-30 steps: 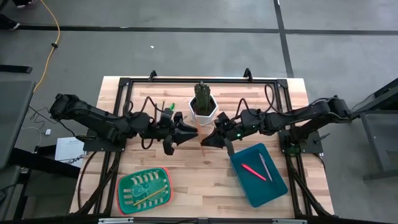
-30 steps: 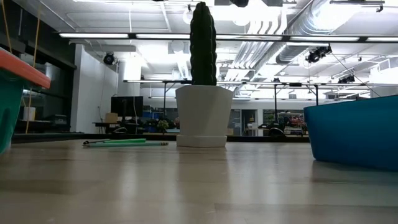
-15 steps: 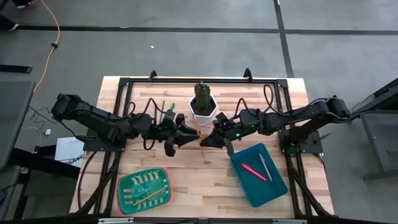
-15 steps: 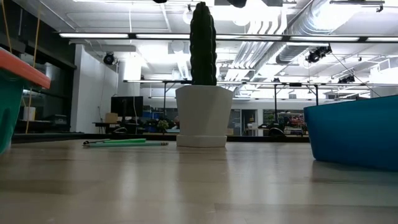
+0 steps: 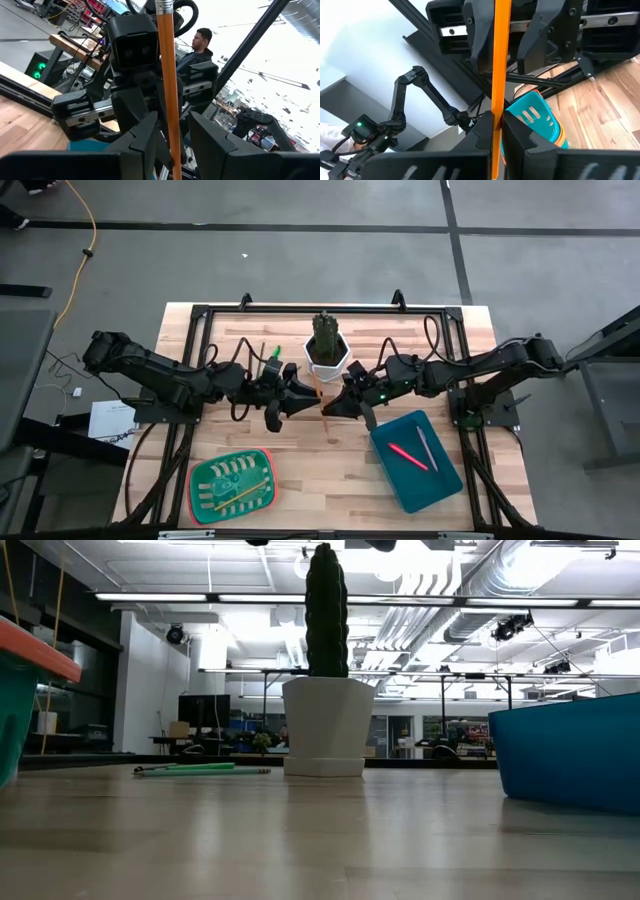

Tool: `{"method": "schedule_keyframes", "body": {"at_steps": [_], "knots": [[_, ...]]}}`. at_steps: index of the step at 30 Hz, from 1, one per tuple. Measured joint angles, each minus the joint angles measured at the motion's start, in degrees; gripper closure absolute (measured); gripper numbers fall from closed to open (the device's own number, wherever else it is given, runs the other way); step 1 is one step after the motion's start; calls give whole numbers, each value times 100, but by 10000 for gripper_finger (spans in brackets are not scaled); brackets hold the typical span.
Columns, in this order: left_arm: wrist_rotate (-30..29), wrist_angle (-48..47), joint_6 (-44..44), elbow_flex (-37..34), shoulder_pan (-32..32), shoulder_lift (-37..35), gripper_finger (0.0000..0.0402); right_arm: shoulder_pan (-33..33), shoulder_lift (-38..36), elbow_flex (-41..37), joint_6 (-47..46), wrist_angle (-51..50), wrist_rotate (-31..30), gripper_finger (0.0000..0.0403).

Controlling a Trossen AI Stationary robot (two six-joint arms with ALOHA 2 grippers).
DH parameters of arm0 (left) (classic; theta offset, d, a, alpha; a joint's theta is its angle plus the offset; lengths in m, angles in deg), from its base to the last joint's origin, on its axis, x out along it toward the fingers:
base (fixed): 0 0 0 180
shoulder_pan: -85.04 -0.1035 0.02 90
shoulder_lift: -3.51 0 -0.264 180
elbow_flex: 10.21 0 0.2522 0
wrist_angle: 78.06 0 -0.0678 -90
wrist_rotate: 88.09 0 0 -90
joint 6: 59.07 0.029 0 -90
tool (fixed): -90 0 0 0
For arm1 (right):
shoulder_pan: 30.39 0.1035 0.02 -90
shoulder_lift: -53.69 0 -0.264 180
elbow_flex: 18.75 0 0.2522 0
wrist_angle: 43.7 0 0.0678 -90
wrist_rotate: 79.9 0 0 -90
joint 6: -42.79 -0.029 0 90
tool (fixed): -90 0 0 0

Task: Sort pens & pencils
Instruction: Put the orange pencil into the green bin

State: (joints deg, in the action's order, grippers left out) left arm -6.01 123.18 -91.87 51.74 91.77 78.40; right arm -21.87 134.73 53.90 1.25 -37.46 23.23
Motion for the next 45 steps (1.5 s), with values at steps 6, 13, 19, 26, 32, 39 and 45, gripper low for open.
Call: {"method": "schedule_keyframes", "body": {"at_steps": [6, 13, 19, 26, 32, 39, 45], "knots": [[0, 0, -2, 0, 0, 0, 313, 0, 0, 0, 0, -1, 39, 398], [-6, 10, 5, 0, 0, 0, 384, -2, 0, 0, 22, -16, 40, 398], [-9, 11, 4, 0, -2, 0, 380, -2, 0, 0, 26, -12, 39, 398], [-43, 9, 11, 0, 0, 0, 392, -2, 0, 0, 48, -12, 39, 398], [-50, 9, 12, 0, 0, 0, 390, -2, 0, 0, 63, -8, 37, 398], [-66, 13, 19, 0, 0, -1, 395, -2, 4, 0, 110, 51, 35, 358], [-72, -5, 61, 0, -2, -4, 393, 0, 4, 0, 151, 140, 37, 295]]}}
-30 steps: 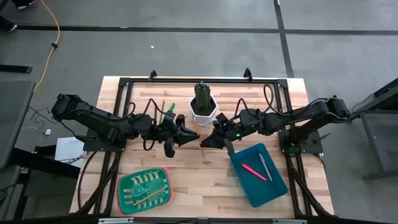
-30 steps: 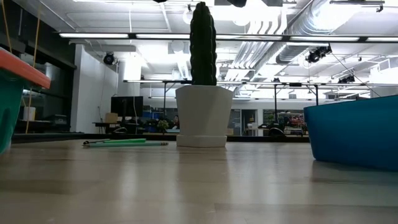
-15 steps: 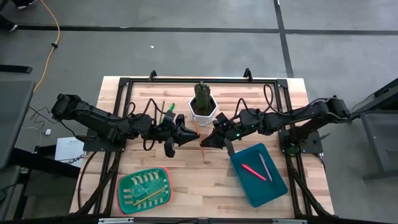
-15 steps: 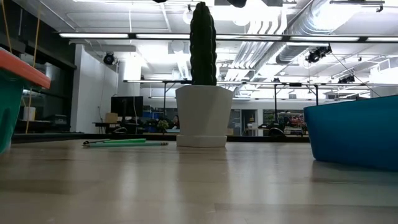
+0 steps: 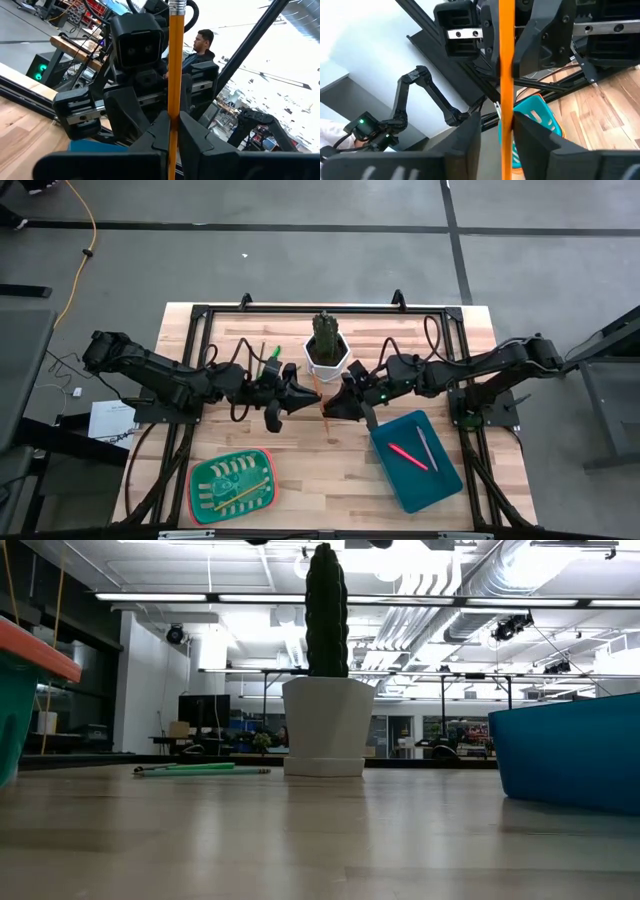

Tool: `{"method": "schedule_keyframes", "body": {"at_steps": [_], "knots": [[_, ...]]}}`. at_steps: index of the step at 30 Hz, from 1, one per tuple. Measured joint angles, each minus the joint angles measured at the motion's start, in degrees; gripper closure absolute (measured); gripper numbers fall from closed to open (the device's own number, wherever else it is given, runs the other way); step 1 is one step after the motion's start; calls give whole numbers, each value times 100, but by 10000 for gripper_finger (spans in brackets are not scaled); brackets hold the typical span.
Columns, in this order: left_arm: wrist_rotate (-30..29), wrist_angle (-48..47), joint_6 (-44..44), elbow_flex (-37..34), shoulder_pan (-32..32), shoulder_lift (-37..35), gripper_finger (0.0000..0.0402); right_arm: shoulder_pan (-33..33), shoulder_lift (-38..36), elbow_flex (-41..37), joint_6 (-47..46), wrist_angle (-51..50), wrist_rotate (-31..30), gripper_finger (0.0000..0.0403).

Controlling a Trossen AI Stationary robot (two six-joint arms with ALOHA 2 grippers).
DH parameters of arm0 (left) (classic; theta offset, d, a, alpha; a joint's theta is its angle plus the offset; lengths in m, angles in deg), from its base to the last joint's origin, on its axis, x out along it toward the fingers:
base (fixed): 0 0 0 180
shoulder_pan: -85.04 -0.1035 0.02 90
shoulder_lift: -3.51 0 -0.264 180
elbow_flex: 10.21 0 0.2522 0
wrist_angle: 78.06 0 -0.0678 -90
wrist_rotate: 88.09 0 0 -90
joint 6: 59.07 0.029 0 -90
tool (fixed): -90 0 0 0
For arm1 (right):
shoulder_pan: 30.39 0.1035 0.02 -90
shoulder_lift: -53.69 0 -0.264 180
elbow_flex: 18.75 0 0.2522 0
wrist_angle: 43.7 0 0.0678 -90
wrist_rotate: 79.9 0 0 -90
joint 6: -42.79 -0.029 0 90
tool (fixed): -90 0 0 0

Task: Sort pens & pencils
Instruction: Put the orange pencil into the green bin

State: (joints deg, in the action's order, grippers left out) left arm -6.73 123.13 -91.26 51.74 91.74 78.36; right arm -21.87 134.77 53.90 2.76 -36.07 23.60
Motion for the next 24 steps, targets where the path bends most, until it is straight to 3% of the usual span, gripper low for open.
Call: {"method": "schedule_keyframes", "body": {"at_steps": [7, 24], "knots": [[33, -14, 85, 0, 0, 0, 394, -41, -2, 0, 135, 21, -105, 265], [758, -371, 85, -2, 2, -243, 391, -194, -58, 0, 151, -41, -96, 263]]}}
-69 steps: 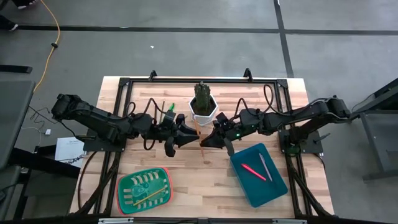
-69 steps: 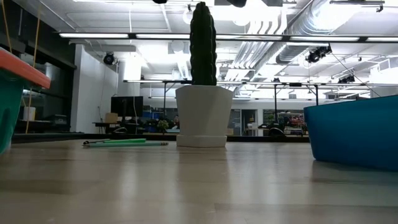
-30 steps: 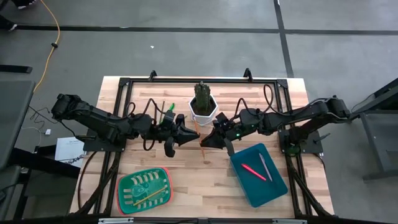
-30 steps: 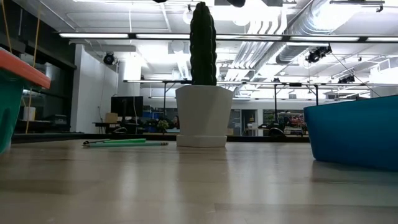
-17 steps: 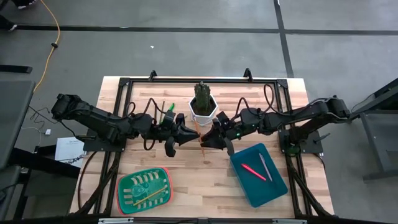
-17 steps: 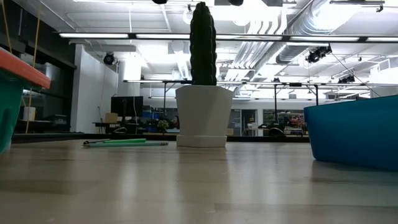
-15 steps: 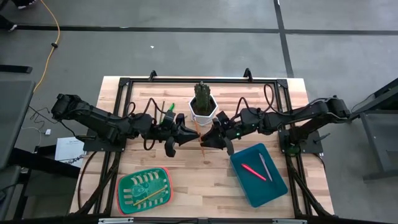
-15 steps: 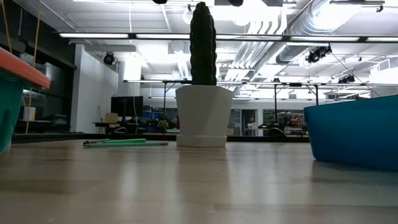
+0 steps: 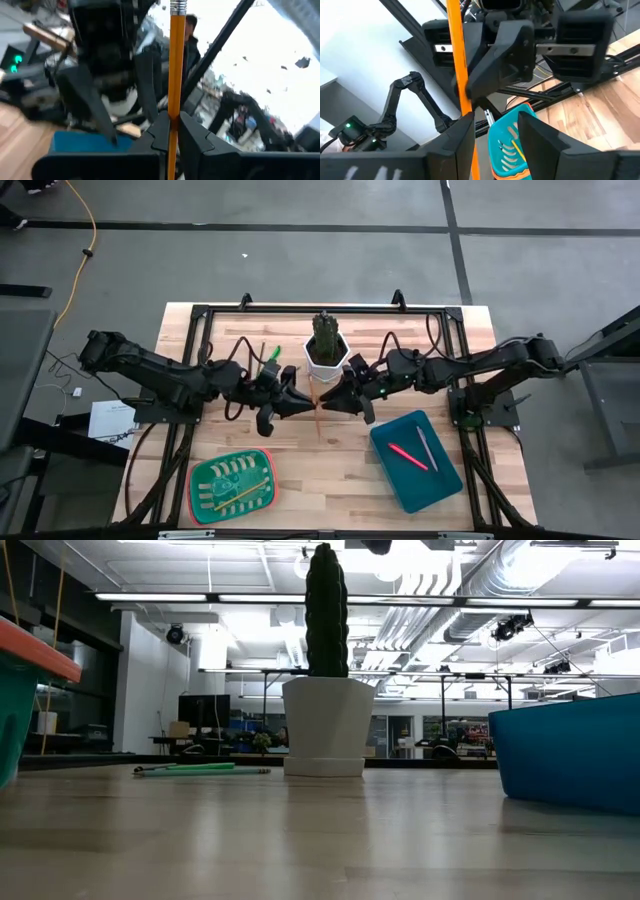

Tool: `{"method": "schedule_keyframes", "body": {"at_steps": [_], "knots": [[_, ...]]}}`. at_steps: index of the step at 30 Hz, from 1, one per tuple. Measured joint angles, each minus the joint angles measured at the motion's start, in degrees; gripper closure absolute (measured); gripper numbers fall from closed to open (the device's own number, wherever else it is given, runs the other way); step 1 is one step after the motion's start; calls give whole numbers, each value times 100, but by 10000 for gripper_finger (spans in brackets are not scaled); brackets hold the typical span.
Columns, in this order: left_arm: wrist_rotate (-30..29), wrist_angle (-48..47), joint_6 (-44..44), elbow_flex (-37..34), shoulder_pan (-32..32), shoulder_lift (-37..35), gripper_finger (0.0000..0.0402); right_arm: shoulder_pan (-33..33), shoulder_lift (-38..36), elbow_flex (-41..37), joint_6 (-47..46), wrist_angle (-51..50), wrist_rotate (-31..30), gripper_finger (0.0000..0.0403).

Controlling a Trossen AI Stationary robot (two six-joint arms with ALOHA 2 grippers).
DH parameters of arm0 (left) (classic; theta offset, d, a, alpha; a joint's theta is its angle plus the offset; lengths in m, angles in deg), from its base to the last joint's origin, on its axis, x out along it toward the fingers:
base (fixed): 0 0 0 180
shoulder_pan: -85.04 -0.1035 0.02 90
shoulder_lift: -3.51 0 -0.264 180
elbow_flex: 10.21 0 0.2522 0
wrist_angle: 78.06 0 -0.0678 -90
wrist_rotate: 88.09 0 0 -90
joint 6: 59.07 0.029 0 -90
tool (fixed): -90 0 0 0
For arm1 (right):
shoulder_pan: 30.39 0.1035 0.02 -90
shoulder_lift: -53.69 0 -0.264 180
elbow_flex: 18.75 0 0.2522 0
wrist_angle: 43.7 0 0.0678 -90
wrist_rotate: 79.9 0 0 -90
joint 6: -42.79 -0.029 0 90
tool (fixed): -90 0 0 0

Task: Sort pens & pencils
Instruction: Put the orange pencil into the green bin

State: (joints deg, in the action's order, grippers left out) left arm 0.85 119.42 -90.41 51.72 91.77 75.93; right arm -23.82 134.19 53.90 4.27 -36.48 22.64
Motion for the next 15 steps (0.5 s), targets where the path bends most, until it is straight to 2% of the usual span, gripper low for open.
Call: {"method": "schedule_keyframes", "body": {"at_steps": [5, 15], "knots": [[363, -1082, 0, 0, 4, -440, 391, -104, -215, 7, 57, -37, 98, 263], [1095, -3654, -447, 1, 332, -1638, 390, -463, -963, 7, 282, -976, 70, 263]]}}
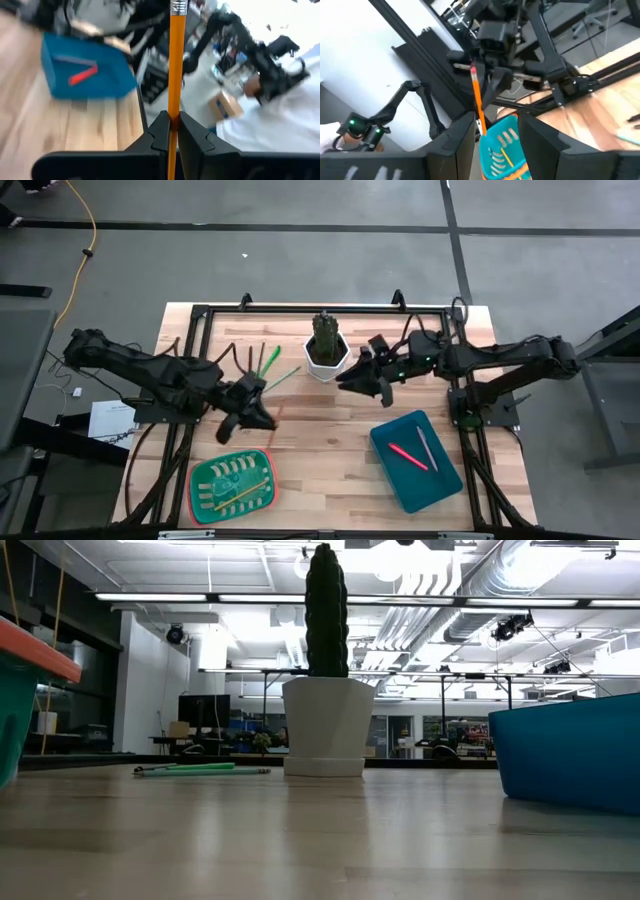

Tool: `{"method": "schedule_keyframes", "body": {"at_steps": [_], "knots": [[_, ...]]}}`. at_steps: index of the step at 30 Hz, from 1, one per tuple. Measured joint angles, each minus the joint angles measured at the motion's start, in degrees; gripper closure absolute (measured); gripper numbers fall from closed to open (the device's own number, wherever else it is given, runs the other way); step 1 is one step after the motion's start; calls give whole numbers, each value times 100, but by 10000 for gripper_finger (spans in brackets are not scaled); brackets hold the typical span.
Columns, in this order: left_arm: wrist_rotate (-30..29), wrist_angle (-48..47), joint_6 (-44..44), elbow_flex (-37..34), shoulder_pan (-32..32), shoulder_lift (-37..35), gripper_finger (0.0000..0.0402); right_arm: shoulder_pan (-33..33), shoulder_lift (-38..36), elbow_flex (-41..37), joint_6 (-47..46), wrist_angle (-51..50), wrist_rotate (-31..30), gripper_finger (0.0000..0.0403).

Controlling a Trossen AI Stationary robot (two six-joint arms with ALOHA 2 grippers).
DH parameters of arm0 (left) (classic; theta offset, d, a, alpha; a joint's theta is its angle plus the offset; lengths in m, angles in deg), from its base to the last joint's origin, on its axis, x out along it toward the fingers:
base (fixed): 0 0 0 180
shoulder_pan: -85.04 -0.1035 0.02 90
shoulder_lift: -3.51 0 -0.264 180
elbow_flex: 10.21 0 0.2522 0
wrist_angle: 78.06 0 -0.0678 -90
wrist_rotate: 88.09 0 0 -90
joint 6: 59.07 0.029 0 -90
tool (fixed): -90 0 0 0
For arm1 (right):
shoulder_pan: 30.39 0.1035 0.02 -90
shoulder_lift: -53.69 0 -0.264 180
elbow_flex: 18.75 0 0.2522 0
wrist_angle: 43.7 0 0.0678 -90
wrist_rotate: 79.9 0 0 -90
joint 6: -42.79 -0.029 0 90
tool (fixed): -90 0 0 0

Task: Sort pens & pencils
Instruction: Put the orange pencil into the green bin

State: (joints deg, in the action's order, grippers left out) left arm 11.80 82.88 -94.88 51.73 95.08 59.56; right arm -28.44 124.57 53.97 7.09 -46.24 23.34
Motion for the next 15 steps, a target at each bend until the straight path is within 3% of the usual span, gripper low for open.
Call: {"method": "schedule_keyframes", "body": {"at_steps": [10, 15], "knots": [[-30, -2379, -860, -1, 1005, -262, 390, -232, -311, 0, 19, -327, -11, 263], [-33, -2777, -1194, -3, 1402, -59, 390, -305, -308, 0, 43, -434, -11, 263]]}}
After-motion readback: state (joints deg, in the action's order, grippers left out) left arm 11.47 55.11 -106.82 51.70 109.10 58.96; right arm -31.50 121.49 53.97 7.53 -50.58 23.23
